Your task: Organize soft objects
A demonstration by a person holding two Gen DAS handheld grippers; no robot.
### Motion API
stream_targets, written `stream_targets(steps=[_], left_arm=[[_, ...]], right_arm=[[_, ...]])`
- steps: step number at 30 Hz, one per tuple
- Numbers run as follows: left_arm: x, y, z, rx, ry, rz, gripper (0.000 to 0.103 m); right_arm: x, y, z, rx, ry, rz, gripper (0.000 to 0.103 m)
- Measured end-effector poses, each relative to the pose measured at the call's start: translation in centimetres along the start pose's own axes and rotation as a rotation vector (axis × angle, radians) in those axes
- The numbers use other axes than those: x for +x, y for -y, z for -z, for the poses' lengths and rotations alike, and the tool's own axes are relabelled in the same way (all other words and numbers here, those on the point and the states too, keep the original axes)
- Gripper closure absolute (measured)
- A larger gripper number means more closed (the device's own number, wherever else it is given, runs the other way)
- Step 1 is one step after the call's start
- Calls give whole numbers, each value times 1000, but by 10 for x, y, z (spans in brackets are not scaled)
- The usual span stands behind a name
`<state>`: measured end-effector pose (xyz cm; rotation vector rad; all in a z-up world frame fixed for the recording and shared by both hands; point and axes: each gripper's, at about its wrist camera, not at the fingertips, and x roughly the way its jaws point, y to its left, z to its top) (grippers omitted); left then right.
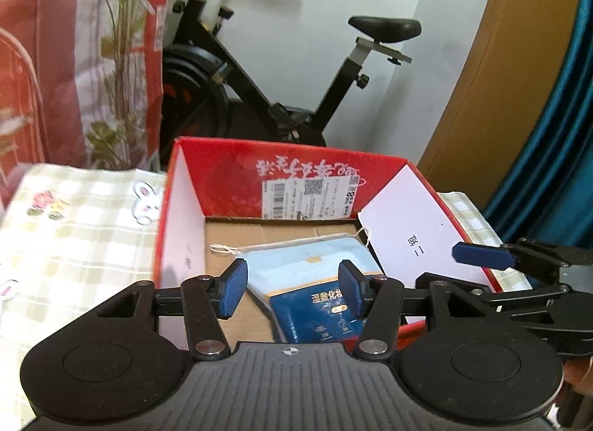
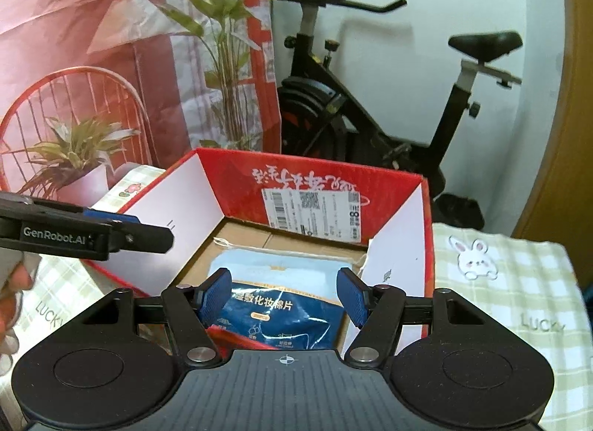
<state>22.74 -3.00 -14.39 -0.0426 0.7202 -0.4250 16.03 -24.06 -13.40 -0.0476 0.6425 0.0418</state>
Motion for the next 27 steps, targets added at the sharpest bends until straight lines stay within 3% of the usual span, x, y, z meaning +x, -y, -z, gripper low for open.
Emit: stream_targets(steps=[13,27], left_arm=[[-69,3,30,16,72,-58,44],[-107,8,84,27,56,-38,44]], right_arm=[[-50,-34,22,-6,70,-5,43],[-95,-56,69,27,91,-7,44]])
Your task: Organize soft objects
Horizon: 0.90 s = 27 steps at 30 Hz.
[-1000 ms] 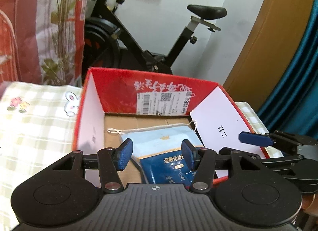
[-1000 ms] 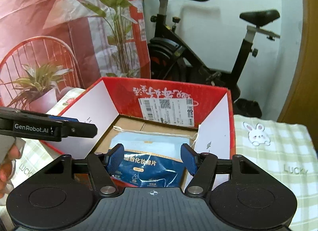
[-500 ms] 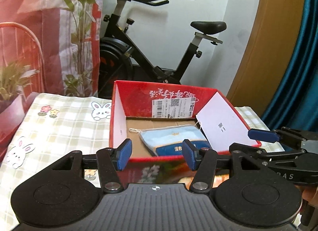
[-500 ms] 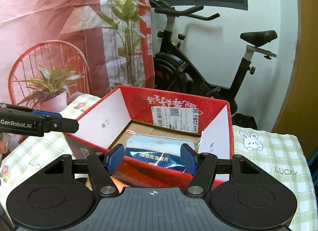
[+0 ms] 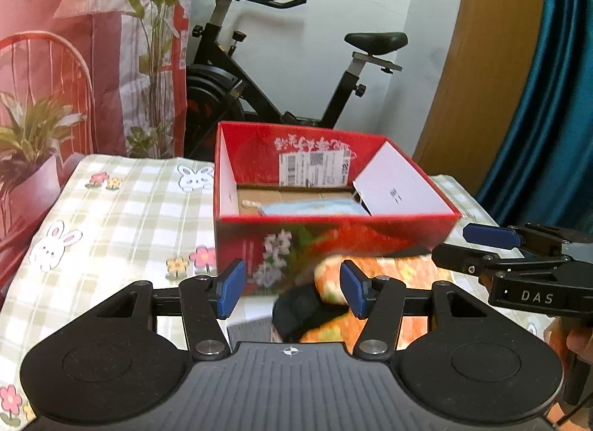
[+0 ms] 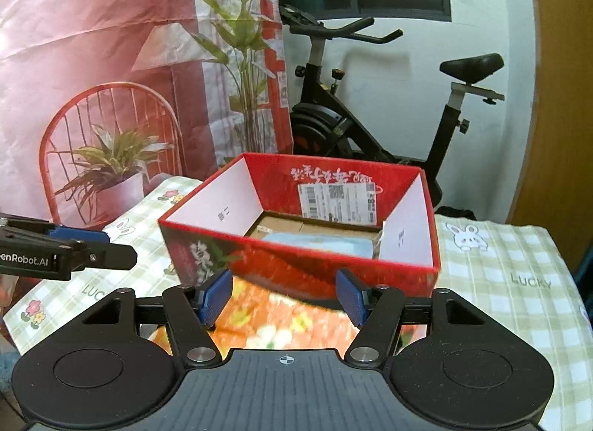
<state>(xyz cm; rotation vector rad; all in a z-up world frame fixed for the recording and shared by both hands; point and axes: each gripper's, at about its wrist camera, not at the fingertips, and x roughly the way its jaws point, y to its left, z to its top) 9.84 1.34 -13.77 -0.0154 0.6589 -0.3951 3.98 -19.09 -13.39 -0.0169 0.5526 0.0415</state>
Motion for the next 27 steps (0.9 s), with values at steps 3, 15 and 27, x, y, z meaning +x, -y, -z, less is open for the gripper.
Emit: stream_targets(steps=[3,15,27], left_arm=[[-6,0,13,-8,-9,17,44],[12,-3,53,-93,-100,73,44],[55,1,73,-147,-176,120,45]], right_arm=[[-5,-5,12,-10,-14,-1,44],[-3,-9,51,-9,-83,41,44],[14,30,71,102,-116,102,37]])
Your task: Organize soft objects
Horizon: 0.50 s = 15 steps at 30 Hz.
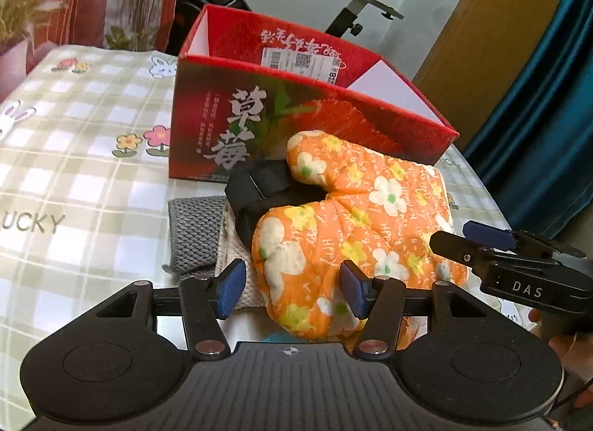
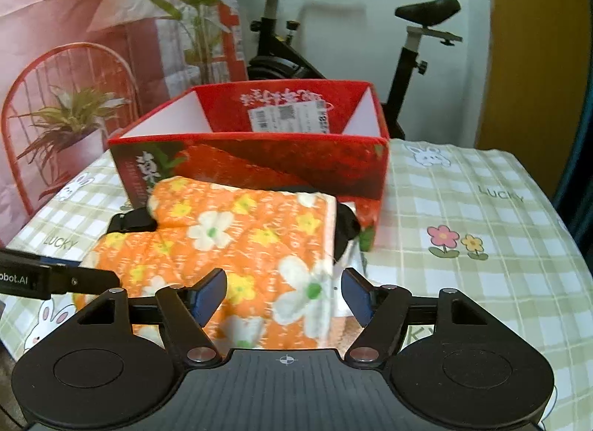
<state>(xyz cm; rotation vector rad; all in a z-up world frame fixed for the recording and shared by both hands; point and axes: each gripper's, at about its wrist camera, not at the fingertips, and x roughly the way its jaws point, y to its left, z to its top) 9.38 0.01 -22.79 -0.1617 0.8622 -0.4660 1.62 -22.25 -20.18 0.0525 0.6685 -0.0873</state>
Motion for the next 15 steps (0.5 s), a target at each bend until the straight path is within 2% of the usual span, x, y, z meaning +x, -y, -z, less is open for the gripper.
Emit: stream_targets(steps=[5,7,9,11,15], left_arm=[[8,1,2,-4,-8,12,45],[7,2,2,13,1,12,52],[4,3,2,29,12,1,67],[0,4,2,40,27,-11,77],[-7,2,4,45,60,-30,83]], right_arm=[[9,5,4,52,-20,-35,37],[10,3,5,50,-24,-51,37],[10,-1,5,43,-23,-55,36],[10,-3,5,38,-19,-58,36],[10,-5,5,41,-19,-77,37]])
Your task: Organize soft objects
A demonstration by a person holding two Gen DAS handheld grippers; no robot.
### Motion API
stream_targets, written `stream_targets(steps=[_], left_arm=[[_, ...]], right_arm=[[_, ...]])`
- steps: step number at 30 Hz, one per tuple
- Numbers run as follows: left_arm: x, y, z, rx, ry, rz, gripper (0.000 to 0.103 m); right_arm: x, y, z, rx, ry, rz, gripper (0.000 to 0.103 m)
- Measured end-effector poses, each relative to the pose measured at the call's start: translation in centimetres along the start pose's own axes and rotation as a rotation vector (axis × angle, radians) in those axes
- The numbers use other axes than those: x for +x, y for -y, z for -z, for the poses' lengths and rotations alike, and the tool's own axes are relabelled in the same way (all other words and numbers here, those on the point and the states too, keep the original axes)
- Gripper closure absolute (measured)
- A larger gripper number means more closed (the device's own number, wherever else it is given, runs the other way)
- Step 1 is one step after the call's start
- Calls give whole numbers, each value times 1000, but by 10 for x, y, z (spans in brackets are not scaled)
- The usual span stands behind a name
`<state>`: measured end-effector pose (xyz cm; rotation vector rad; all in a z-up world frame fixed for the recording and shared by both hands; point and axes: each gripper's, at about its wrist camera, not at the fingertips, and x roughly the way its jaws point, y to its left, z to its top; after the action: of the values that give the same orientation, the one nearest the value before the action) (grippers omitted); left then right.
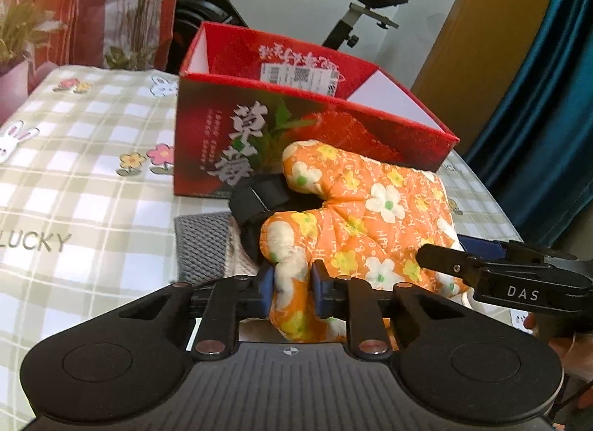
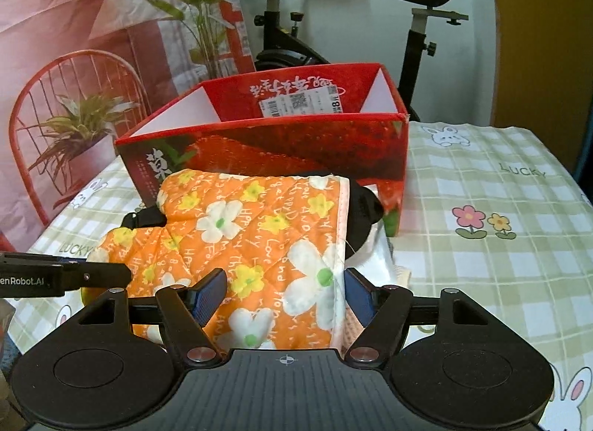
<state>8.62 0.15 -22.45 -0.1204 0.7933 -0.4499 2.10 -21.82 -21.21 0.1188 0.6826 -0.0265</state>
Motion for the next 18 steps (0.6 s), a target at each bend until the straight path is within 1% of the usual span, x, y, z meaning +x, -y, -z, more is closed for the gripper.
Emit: stream_targets(steps=[5,9,18], left_arm=[[-5,-8,1,-37,16,-18,84],[-4,-14,4,-67,7,-20,84],[-2,-15,7,-61,6,-32,83]], right_arm=[[0,-4,0,-12,1,-7,38],[1,-6,0,-15,-3,-14,39],[-1,-9,1,-26,10,-18,40]])
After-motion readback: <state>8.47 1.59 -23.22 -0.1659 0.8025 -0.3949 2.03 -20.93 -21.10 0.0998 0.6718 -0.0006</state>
